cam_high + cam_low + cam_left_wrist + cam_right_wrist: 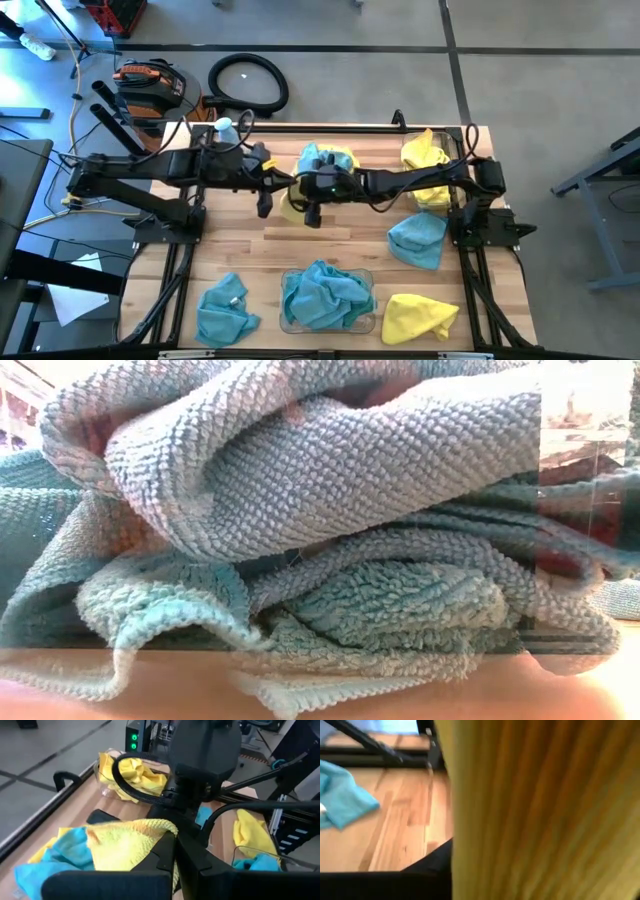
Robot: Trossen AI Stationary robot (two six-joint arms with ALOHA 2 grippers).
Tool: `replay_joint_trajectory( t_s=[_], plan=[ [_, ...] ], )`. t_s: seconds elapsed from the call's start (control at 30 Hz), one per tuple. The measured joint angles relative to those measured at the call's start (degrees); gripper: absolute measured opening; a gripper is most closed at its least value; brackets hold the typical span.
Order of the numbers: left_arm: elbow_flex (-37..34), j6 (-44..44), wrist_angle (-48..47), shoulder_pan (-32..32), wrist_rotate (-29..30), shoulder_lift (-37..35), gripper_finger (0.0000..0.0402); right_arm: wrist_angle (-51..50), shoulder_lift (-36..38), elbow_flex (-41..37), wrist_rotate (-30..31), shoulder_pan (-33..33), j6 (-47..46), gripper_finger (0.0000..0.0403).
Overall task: Sort microfiber towel by color & place in baskets
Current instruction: Put the yellow microfiber towel into the top transparent bin
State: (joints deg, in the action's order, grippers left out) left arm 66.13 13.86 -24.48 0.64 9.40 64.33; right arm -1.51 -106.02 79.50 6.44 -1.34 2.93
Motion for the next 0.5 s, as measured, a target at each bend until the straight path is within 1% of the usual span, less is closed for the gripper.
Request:
replay_joint_trajectory(
  t_s=[0.1, 0.23, 0.27, 0.3, 0.4, 0.5],
  plan=[
    [0.0, -2.2, 0.2, 0.0, 0.1, -1.0, 0.0000, -2.9, 0.2, 0.4, 0.6, 0.0, -0.1, 0.0133],
    [0.0, -3.1, 0.7, 0.6, 0.1, -1.3, 0.0004, -6.5, 1.3, 0.4, 0.6, 0.0, -1.4, 0.0027],
    [0.0, -3.1, 0.4, 0.7, 0.1, -1.3, 0.0008, -8.1, 1.7, 0.4, 0.7, 0.0, -1.5, 0.0014],
    [0.0, -3.1, 0.1, 0.8, 0.1, -1.3, 0.0014, -9.2, 2.2, 0.4, 1.1, -0.1, -2.1, 0.0013],
    [0.0, -3.0, -1.9, 1.0, 0.1, -1.4, 0.0038, -16.2, 4.8, 0.4, 3.6, -0.5, -5.3, 0.0026],
    [0.0, -2.1, -4.4, 1.0, 0.1, -1.3, 0.0068, -23.9, 8.5, 0.4, 9.0, -0.8, -7.0, 0.0013]
  ],
)
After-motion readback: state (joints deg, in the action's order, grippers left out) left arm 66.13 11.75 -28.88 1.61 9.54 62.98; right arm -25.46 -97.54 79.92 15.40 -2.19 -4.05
